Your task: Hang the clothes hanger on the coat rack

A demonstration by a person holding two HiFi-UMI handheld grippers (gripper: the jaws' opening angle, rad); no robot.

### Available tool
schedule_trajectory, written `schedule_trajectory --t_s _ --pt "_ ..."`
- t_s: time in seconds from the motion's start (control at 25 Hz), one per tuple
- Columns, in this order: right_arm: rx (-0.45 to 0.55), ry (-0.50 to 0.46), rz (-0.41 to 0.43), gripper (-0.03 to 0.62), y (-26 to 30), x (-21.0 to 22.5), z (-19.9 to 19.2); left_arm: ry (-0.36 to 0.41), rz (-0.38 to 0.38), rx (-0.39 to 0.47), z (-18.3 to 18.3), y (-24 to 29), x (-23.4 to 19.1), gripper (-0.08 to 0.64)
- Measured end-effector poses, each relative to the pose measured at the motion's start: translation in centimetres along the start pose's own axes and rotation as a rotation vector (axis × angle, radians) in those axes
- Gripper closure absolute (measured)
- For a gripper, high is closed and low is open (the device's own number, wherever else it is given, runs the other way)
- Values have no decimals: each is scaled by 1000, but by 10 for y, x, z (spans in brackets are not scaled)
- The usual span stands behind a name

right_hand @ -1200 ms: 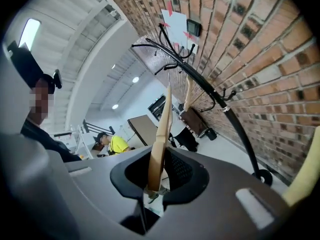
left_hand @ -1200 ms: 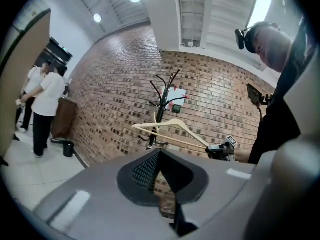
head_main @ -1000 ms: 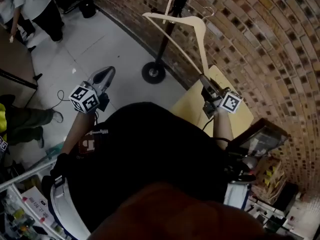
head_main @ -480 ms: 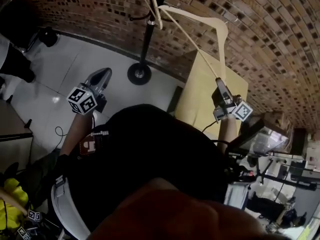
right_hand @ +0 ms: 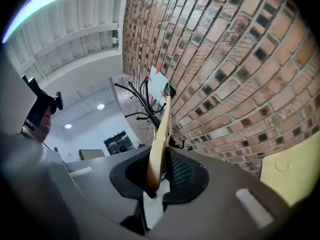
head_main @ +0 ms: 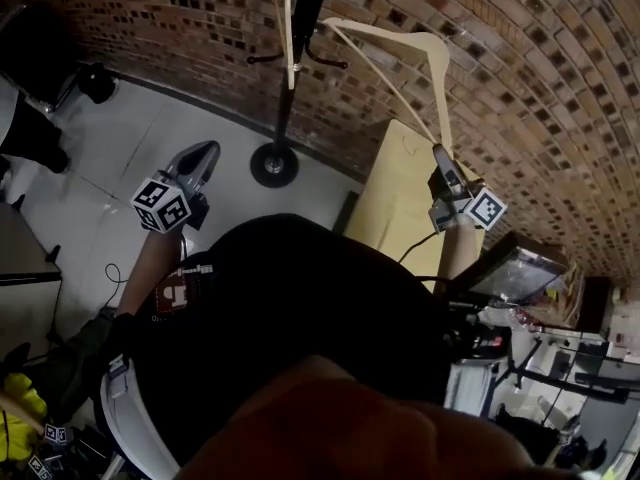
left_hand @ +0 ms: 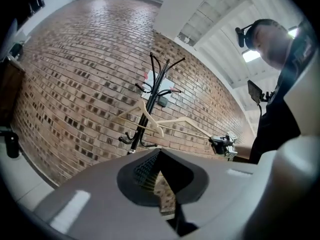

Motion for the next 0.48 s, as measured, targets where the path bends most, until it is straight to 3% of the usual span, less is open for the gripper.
schedule_trajectory --t_s 0.2,0.48 --pt "-70 -60 54 531 44 29 32 13 65 16 11 15 -1 568" --pt "-114 -128 67 532 92 57 65 23 134 11 15 27 -2 568"
Point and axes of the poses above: the fingertips, and each gripper's own axes: y forward along the fingers, x to its right, z out of its top, the point moved 3 cm from there along -y, backward along the fingers, and after that the axes turned 3 degrees about -x, right-handed, at the moved point
